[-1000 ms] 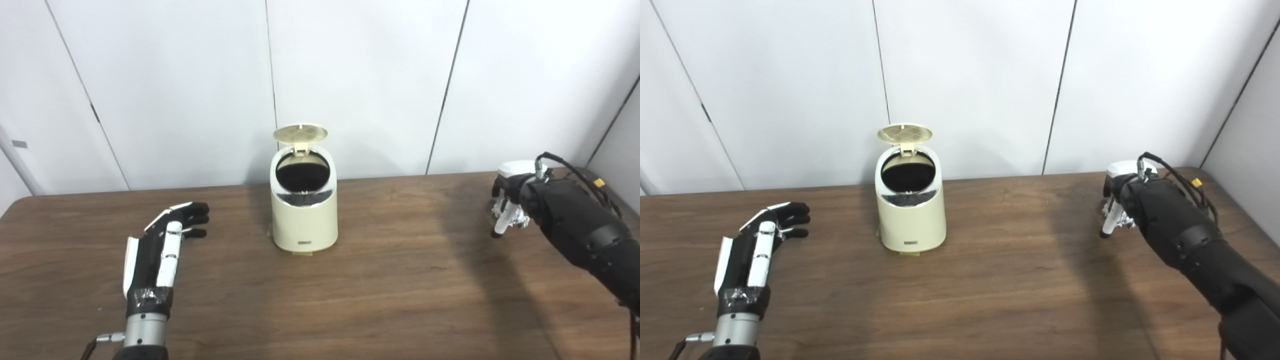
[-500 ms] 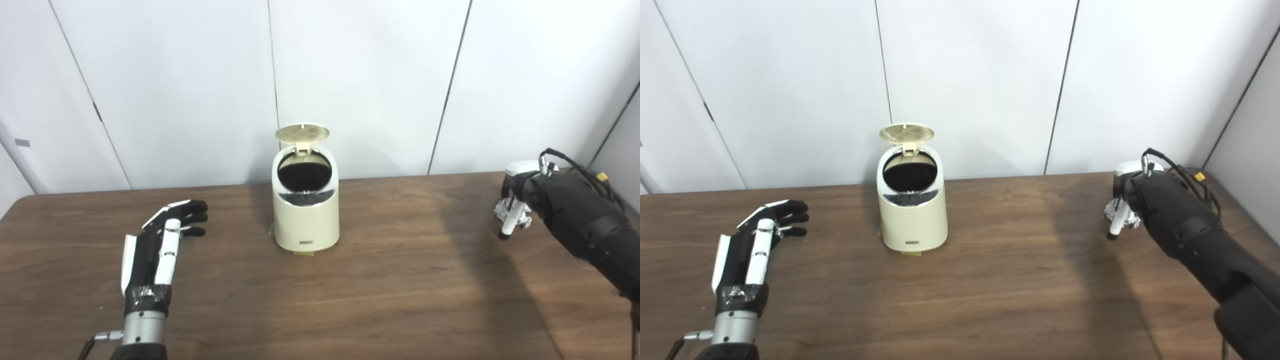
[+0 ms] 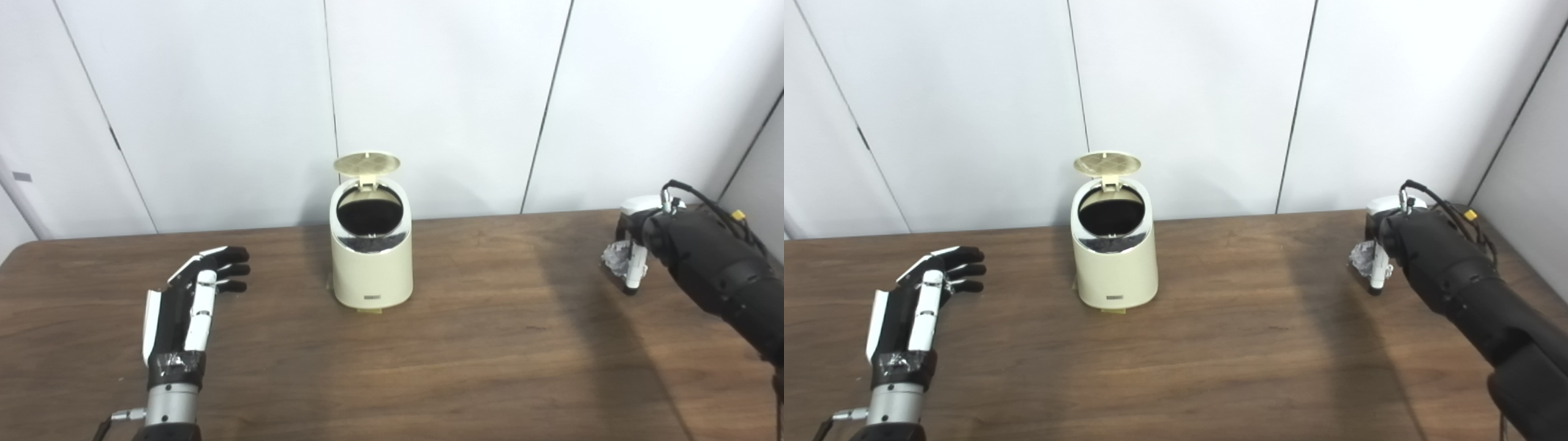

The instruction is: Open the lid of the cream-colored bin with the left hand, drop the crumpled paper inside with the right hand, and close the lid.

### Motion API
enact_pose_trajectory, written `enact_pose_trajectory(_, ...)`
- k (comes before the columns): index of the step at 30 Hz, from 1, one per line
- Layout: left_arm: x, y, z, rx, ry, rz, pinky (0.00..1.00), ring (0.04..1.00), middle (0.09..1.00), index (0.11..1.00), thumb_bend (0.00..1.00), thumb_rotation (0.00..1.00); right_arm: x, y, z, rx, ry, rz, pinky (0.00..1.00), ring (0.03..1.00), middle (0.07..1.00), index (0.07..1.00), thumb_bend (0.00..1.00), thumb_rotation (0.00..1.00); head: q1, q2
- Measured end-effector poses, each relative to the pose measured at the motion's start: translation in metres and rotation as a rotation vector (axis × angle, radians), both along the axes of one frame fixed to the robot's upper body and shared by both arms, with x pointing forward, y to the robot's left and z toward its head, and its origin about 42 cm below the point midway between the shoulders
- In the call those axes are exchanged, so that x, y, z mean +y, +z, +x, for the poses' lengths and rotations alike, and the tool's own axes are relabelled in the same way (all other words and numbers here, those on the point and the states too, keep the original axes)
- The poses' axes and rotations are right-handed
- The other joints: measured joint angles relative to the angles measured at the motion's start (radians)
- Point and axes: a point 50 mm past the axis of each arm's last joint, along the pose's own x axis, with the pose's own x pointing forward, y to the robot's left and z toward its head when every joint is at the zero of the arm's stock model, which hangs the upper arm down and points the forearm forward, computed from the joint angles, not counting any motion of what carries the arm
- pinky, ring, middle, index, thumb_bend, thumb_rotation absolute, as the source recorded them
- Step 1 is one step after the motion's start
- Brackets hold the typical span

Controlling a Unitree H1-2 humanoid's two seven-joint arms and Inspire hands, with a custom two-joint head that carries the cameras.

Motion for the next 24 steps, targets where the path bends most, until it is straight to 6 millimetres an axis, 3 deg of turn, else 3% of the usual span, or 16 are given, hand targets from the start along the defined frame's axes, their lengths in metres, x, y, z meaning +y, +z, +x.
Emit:
enact_pose_trajectory(3,0.000,0.000,0.000,0.000,0.001,0.000,0.59,0.661,0.684,0.670,0.30,0.86,-0.002,-0.003,-0.006,-0.037,-0.008,0.020,0.35,0.483,0.617,0.730,0.81,0.09,0.000,0.002)
enact_pose_trajectory(4,0.000,0.000,0.000,0.000,0.000,0.000,0.58,0.660,0.684,0.671,0.29,0.86,-0.001,-0.003,-0.008,-0.055,-0.004,0.025,0.30,0.428,0.540,0.719,0.67,0.04,0.000,0.002)
enact_pose_trajectory(6,0.000,0.000,0.000,0.001,0.001,0.000,0.58,0.658,0.682,0.669,0.29,0.85,0.001,-0.004,-0.011,-0.075,0.004,0.030,0.30,0.428,0.502,0.715,0.59,0.01,0.000,0.002)
enact_pose_trajectory(12,0.000,0.000,0.000,0.001,0.001,0.001,0.58,0.657,0.680,0.668,0.30,0.86,0.000,-0.007,-0.016,-0.140,0.027,0.053,0.36,0.484,0.492,0.656,0.56,0.00,0.002,0.003)
enact_pose_trajectory(13,0.000,0.000,0.000,0.000,0.001,0.002,0.58,0.655,0.678,0.667,0.30,0.87,0.000,-0.007,-0.017,-0.150,0.036,0.054,0.39,0.500,0.472,0.570,0.54,0.00,0.002,0.003)
enact_pose_trajectory(15,0.000,0.000,0.000,0.001,0.001,0.004,0.58,0.655,0.677,0.667,0.30,0.87,-0.001,-0.008,-0.018,-0.165,0.051,0.057,0.40,0.511,0.475,0.519,0.53,0.00,-0.003,0.003)
enact_pose_trajectory(24,0.000,0.000,0.000,0.001,0.001,0.005,0.58,0.664,0.684,0.672,0.30,0.86,-0.008,-0.011,-0.021,-0.220,0.052,0.071,0.34,0.450,0.470,0.493,0.53,0.00,-0.003,0.005)
